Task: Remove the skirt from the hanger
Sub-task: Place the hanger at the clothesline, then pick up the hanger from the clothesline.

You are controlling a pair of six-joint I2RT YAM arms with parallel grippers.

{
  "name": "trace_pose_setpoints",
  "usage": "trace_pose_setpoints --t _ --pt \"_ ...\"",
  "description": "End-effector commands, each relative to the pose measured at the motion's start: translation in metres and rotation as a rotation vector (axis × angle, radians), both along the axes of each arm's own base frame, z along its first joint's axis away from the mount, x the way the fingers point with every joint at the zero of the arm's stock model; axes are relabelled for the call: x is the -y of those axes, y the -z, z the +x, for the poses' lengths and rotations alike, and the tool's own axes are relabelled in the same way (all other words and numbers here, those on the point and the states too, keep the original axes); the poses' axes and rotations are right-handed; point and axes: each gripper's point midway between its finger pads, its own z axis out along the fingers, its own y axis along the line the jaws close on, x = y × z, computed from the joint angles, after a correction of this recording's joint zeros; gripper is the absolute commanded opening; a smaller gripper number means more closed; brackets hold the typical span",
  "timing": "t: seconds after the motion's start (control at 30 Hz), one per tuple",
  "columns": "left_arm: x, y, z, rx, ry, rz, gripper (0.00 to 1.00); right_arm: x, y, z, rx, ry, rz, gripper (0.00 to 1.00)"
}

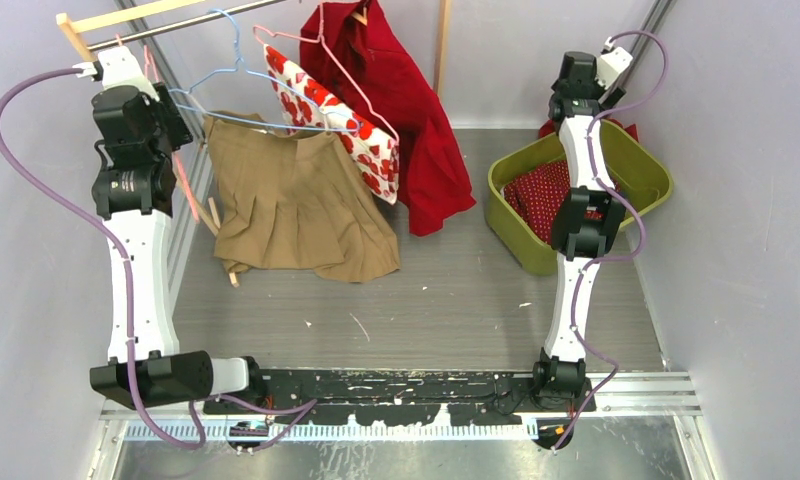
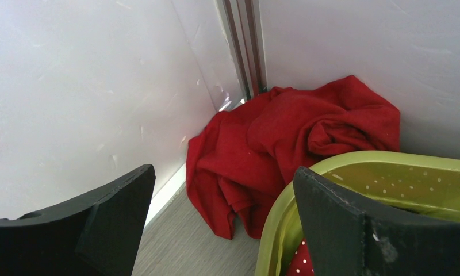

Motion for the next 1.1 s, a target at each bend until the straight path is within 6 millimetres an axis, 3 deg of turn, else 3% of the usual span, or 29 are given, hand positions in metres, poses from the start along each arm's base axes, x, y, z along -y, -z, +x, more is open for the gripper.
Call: trace_pose_setpoints --t 0.0,0.13,0.2,0.43,0.67,0.77,0.87,1.07 --pt "-0.001 -0.039 -0.027 0.119 -0.011 0.053 0.58 -0.003 -0.061 -0.013 0.115 0.003 -0.005 0.95" --pt "0.0 -0.049 -0.046 0.145 -0.014 0.078 0.93 -0.005 -0.065 -0.015 0.119 -0.001 -0.006 0.95" --pt "0.004 -0.052 -0.054 0.157 0.002 0.086 1.0 -0.007 -0.069 -0.018 0.12 -0.004 -0.01 0.95" --pt "0.017 -0.06 -0.086 0.202 0.039 0.078 0.99 -0.015 -0.076 -0.025 0.115 -0.023 -0.018 0.96" --pt "0.076 -0.059 -0.099 0.238 0.292 -0.115 1.0 -0.018 -0.084 -0.038 0.105 -0.039 -0.023 0.96" --pt "0.098 -0.069 -0.109 0.266 0.396 -0.148 0.99 -0.02 -0.091 -0.045 0.108 -0.048 -0.029 0.96" --pt "0.115 -0.078 -0.111 0.284 0.484 -0.185 0.99 -0.022 -0.095 -0.048 0.114 -0.057 -0.025 0.96" --pt "0.125 -0.091 -0.095 0.287 0.53 -0.249 0.99 -0.028 -0.107 -0.05 0.144 -0.074 -0.017 0.96"
